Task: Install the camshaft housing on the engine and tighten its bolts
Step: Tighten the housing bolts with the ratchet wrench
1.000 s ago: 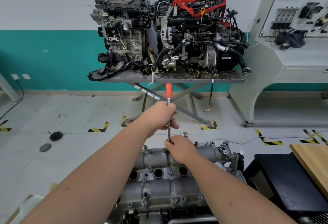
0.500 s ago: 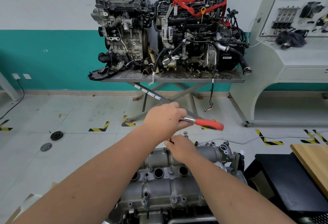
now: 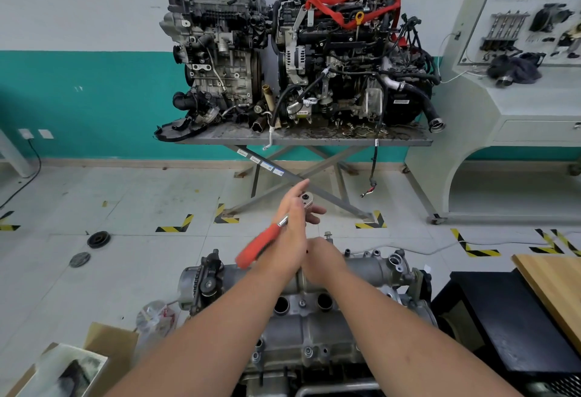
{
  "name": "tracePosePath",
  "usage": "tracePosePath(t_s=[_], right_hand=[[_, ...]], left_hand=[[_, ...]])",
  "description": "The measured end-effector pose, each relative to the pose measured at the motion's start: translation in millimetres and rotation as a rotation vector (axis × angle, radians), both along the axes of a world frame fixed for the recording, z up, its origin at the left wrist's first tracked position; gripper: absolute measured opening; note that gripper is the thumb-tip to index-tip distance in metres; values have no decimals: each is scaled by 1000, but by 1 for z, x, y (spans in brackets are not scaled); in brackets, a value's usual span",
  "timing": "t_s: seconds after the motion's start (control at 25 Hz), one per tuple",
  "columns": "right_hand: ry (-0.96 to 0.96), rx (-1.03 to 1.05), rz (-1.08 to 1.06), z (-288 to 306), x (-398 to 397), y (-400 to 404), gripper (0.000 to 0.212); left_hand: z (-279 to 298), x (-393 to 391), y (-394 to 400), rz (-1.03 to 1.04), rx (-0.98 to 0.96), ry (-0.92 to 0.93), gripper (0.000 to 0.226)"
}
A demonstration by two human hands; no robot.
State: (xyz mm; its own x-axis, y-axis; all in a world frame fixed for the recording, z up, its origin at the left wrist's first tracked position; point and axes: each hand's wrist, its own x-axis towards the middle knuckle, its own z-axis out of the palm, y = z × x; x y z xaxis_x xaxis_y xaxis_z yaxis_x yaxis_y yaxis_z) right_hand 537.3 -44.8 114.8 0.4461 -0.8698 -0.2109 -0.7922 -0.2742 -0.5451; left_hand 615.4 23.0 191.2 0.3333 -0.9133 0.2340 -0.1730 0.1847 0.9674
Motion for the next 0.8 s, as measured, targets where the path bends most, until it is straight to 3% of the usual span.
tracePosePath(t_s=[0.12, 0.32, 0.52, 0.64, 0.8], right_hand=[[37, -10, 33, 1, 1, -1, 35], [3, 12, 10, 4, 0, 1, 39], [-11, 16, -2, 4, 0, 2, 41], [-10, 21, -14, 3, 0, 2, 40], [6, 27, -19, 2, 0, 0, 41]], left_hand=[[0, 5, -5, -65, 85, 139, 54], [10, 19, -10, -150, 203, 219, 55], [29, 30, -18, -157, 309, 255, 31], [42, 30, -23, -171, 407, 187, 25], [65, 30, -30, -263, 557, -162, 21]])
